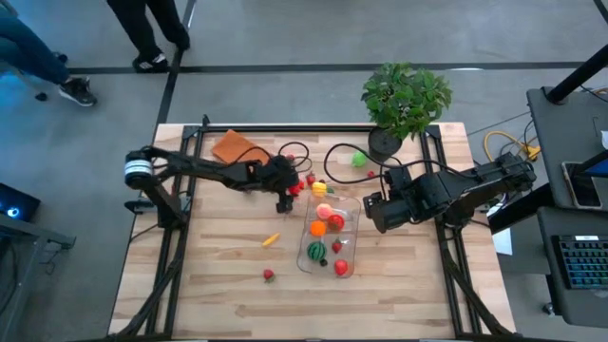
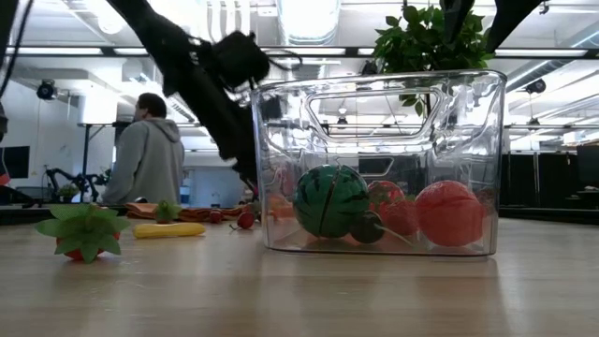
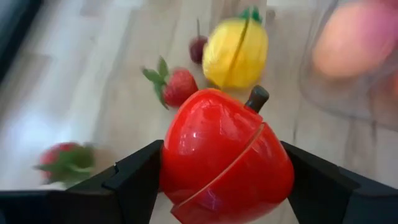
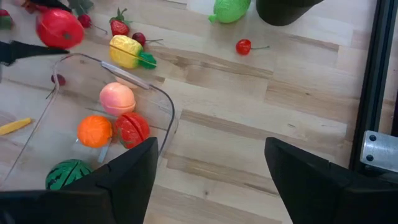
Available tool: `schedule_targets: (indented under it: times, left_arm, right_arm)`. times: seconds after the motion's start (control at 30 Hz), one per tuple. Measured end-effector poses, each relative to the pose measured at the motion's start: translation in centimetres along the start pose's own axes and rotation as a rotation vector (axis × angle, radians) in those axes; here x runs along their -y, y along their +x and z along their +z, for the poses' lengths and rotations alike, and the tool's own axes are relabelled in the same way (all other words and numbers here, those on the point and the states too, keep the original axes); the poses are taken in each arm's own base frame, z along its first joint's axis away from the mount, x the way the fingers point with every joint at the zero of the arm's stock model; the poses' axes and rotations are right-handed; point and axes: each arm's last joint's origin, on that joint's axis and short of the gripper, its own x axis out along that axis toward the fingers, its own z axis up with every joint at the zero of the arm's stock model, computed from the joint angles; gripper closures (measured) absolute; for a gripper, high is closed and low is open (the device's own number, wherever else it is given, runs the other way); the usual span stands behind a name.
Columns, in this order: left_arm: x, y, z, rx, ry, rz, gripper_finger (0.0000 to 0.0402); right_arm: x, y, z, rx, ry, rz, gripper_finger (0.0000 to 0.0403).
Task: Pick and placing Produce into tupperware
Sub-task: Put the pears into the transparent bin
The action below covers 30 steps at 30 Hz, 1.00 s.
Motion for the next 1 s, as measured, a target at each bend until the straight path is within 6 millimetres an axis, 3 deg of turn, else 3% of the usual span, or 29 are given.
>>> schedule_targets:
  times: [0.33,0.5,0.83,1.0]
  left_arm:
    - [0.5,-7.6,3.9,0.334,-0.008,-0.005,0.0126]
    - [1.8,-9.5,5.3,0.487,-0.080,-0.090,0.0126]
    - [7.0,-6.2,6.0,0.405,-0.029,-0.308,0.0126]
    - [8.2,-4.5,6.9,0.376,-0.054,-0.331,0.0125]
  right_arm:
    - [0.0,0.0,0.1,0.035,-0.010,0.001,0.0120]
    - [0.0,0.0,0.1,0.045,-0.026,0.002,0.0114]
    - [0.0,0.0,0.1,0.045,-0.037,0.003,0.0113]
    - [0.0,0.0,0.1,0.024,-0.044,0.003,0.0116]
